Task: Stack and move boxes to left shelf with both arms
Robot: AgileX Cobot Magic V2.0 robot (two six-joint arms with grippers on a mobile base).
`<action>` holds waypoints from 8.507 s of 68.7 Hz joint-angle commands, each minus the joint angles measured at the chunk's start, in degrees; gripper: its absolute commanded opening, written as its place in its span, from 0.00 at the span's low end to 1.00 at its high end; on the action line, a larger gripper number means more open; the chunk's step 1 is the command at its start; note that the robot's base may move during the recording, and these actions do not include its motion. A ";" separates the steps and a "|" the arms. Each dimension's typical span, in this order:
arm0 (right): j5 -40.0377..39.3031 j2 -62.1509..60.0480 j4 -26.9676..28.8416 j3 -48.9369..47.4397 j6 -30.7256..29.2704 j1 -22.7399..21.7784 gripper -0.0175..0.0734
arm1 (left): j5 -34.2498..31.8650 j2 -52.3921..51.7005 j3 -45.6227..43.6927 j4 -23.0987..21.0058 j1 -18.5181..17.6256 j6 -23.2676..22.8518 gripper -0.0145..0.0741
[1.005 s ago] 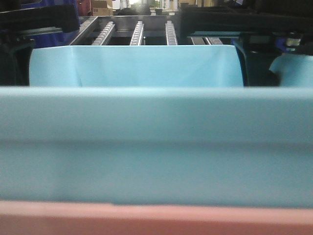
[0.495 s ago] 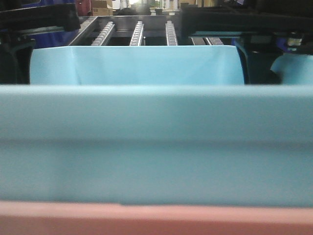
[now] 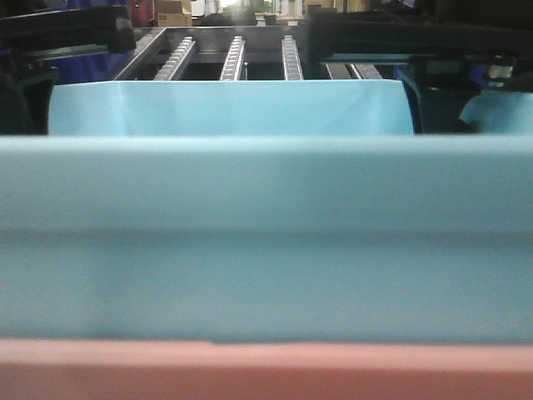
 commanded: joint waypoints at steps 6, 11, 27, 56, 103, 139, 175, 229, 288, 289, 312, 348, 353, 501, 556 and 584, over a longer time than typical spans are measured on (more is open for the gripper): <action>-2.42 -2.08 -3.51 -2.07 -0.87 -0.34 0.25 | 4.06 -2.15 -2.48 -0.03 -0.12 0.64 0.15; -3.40 -2.03 -4.40 -3.13 -1.61 -0.73 0.25 | 2.30 -2.15 -3.91 0.52 -0.06 1.43 0.15; -7.75 -0.46 -7.31 -10.45 -6.66 -6.24 0.25 | -4.18 -1.31 -12.69 6.87 0.01 1.84 0.15; -13.84 13.30 -7.31 -28.79 -16.39 -14.77 0.25 | -15.00 12.64 -29.89 9.38 8.49 8.31 0.15; -22.09 32.18 -8.47 -47.23 -21.58 -20.93 0.25 | -31.50 29.79 -42.41 8.81 16.92 8.47 0.15; -21.58 33.34 -8.47 -47.23 -21.58 -21.08 0.56 | -29.64 31.20 -42.41 5.94 17.01 8.47 0.34; -18.27 28.37 -9.39 -47.49 -21.58 -21.01 0.44 | -19.14 30.94 -53.83 7.72 17.13 8.47 0.43; -36.89 19.17 -13.94 -32.11 -21.53 -20.24 0.25 | -28.24 20.97 -40.80 12.74 14.57 9.04 0.15; -71.51 -23.28 -24.18 21.68 -21.53 -20.24 0.25 | -77.55 -33.00 27.40 25.69 14.57 9.04 0.16; -71.41 -24.79 -24.18 22.43 -21.53 -20.24 0.25 | -77.83 -34.28 28.58 25.69 14.57 9.04 0.16; -67.36 -45.08 -24.29 34.22 -21.53 -20.24 0.25 | -76.78 -54.36 37.84 25.69 14.57 9.04 0.16; -67.36 -50.60 -24.29 35.80 -21.53 -20.24 0.25 | -77.70 -58.12 38.63 25.69 14.57 9.04 0.16; -67.36 -50.60 -24.29 35.80 -21.53 -20.24 0.25 | -77.70 -58.12 38.63 25.69 14.57 9.04 0.16; -75.07 -82.46 -0.57 65.82 -42.71 -43.05 0.25 | -89.00 -67.00 55.21 5.98 26.02 34.71 0.16; -75.03 -82.46 -0.57 65.82 -42.71 -43.05 0.25 | -78.91 -83.04 69.43 6.80 35.13 25.68 0.16; -75.03 -82.46 -0.57 65.82 -42.71 -43.05 0.25 | -78.93 -83.04 69.43 5.92 34.66 25.68 0.16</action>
